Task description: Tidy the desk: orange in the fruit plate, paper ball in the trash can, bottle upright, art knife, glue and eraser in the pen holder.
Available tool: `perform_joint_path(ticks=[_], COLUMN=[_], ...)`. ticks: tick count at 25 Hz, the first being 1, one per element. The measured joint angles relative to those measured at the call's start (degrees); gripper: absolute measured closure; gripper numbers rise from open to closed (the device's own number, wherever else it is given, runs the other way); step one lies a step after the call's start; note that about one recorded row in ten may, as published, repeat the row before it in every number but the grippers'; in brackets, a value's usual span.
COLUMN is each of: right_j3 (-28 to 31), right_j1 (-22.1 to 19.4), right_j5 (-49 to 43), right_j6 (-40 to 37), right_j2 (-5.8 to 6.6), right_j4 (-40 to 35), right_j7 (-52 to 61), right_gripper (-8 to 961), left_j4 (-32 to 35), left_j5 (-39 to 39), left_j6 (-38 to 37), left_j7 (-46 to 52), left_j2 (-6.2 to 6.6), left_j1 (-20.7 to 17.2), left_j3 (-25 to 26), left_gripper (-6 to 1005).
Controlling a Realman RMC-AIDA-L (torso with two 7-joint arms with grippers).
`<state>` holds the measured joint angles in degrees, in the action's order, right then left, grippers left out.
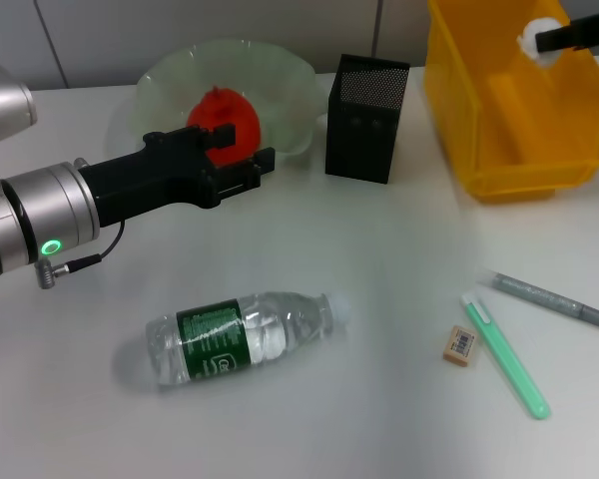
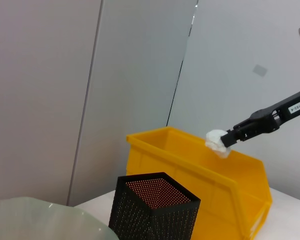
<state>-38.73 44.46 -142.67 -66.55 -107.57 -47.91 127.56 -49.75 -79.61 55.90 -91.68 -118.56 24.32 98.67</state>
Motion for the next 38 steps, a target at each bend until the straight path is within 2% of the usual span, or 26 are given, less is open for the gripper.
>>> perform_joint_path(ticks=[11, 15, 24, 31, 32, 33, 34, 35, 36, 38], right_j3=[-0.12, 0.08, -0.03, 0.07, 0.03, -0.21, -0.21, -0.40, -0.40, -0.42], right_j1=[-0.29, -0.32, -0.30, -0.56, -0.86, -1.97, -1.97, -3.50, -3.50, -4.90], right_j5=[1.13, 1.17, 1.22, 1.80, 2.14, 2.94, 2.94, 3.42, 3.42, 3.53], right_j6=[1.00, -0.84, -1.49, -2.07, -2.61, -4.12, -4.12, -5.57, -5.57, -7.46], right_j2=[0.21, 0.81, 1.62, 1.97, 1.62, 0.38, 0.38, -1.69, -1.69, -3.84], right_j4=[3.18, 3.24, 3.03, 1.02, 0.19, -2.82, -2.82, -6.83, -6.83, -10.96], right_j7=[-1.38, -1.06, -1.24, -1.19, -1.16, -1.16, -1.16, -1.03, -1.03, -0.93], right_gripper=[649, 650, 489, 430, 430, 431, 431, 431, 432, 432], left_j4=[0.59, 0.62, 0.62, 0.70, 0.70, 0.70, 0.70, 0.69, 0.69, 0.71], left_j5=[0.16, 0.17, 0.16, 0.16, 0.16, 0.16, 0.16, 0.16, 0.16, 0.16], left_j6=[0.16, 1.88, 6.87, 8.81, 9.02, 9.21, 9.21, 9.69, 9.99, 10.13], left_j7=[-0.62, -0.65, -1.29, -1.31, -1.31, -1.31, -1.31, -1.31, -1.31, -1.31], left_j2=[0.00, 0.00, 0.06, 0.09, 0.09, 0.09, 0.09, 0.11, 0.15, 0.18], left_j1=[-0.38, -0.82, -1.67, -2.56, -2.64, -2.76, -2.76, -2.94, -3.01, -3.05], left_j3=[0.20, 0.33, 2.88, 4.30, 4.29, 4.30, 4.30, 4.31, 4.32, 4.35], left_gripper=[359, 360, 363, 365, 365, 366, 366, 366, 367, 367])
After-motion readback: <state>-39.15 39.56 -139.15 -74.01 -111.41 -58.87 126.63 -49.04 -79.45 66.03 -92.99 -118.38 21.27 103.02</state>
